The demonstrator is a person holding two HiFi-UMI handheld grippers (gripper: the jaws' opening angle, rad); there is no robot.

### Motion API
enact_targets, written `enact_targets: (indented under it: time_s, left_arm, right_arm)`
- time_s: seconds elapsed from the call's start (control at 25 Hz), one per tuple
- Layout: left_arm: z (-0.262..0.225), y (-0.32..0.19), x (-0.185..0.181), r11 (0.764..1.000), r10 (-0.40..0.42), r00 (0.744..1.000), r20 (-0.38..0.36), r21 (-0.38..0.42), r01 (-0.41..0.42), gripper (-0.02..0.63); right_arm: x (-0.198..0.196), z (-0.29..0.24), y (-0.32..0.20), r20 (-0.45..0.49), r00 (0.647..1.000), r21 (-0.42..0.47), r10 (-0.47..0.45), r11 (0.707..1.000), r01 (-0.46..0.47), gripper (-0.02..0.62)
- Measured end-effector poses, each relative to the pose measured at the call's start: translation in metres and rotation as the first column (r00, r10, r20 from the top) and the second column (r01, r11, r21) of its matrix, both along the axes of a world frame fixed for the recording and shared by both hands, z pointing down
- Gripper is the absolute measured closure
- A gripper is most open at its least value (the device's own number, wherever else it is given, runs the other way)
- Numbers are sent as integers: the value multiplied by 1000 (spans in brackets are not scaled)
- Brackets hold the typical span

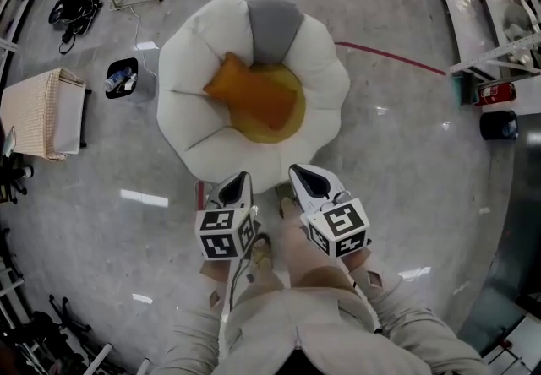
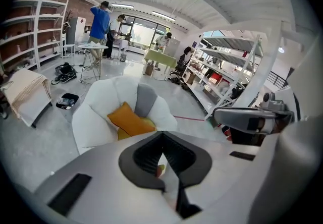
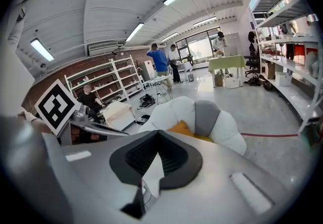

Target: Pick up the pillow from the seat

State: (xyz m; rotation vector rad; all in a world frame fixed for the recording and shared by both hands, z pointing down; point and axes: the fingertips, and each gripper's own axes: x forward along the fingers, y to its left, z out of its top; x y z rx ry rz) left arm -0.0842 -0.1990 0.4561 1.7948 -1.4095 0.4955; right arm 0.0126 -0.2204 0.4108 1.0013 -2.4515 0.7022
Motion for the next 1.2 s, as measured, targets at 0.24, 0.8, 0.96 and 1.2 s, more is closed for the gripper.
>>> enact_targets:
  time_s: [0.24,0.8,0.96,1.2]
  left_arm:
    - [29,-47,4,998,-40,999,18,-39,41,600]
    - [153,-122,-7,979,-154,987,44,-128,159,598]
    - [197,-141,-11,970,-185,982,24,-157,186,597]
    - [267,-172,-22,961,-224,974,16,-163,224,396]
  right_arm:
    - [4,33,-52,-2,1000,-50,-4,999,4,597]
    - [3,138,-130,-3,1000,-136,20,991,-20,597]
    - [2,175,-143,-7,999,-167,41,985,-41,597]
    - [-14,229,-160,-8,999,-193,37,980,-38,597]
